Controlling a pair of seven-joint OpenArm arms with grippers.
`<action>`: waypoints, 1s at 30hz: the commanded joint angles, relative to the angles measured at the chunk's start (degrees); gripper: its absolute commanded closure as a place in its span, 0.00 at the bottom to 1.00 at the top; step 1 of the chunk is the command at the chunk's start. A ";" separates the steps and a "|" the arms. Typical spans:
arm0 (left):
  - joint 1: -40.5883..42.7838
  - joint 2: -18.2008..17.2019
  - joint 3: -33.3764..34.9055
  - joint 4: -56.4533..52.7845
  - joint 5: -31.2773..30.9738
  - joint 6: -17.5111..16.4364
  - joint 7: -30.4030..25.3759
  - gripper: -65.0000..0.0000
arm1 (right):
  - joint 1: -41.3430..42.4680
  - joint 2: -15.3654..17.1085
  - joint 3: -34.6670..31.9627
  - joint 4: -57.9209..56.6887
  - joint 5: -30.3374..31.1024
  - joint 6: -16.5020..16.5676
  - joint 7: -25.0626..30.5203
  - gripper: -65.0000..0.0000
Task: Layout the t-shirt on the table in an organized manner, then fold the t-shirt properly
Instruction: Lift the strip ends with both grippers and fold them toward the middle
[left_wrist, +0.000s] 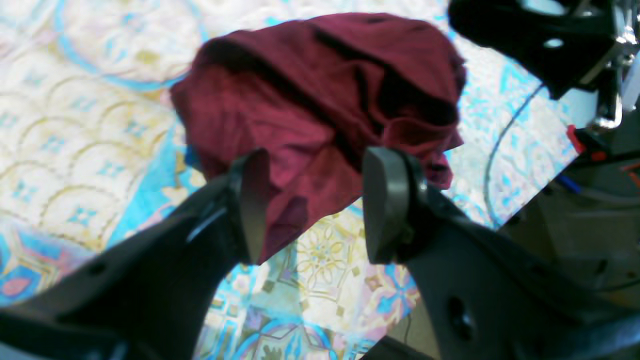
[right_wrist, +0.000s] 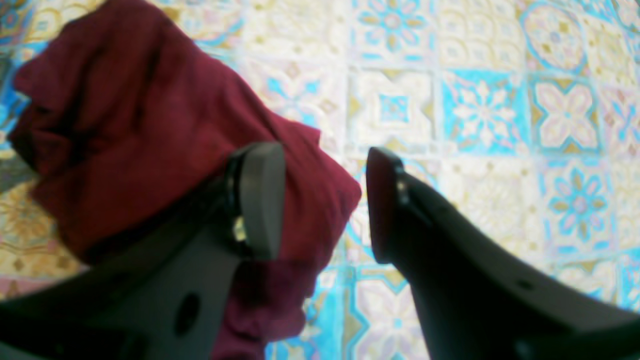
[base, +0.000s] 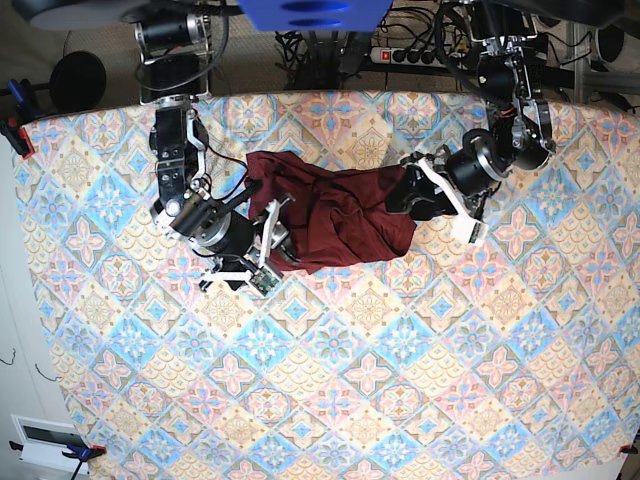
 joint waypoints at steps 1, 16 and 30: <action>-0.67 0.93 0.21 0.91 -1.69 -0.26 -0.73 0.53 | 0.85 -0.19 0.04 0.09 0.87 -0.03 1.31 0.60; -2.08 4.88 10.41 1.70 -1.17 -0.17 0.94 0.31 | 1.02 -0.10 0.57 -1.31 0.87 -0.03 1.40 0.60; -10.60 9.02 16.82 -11.66 8.15 -0.17 -2.76 0.35 | 1.11 -0.10 3.30 -1.58 1.05 -0.03 1.40 0.68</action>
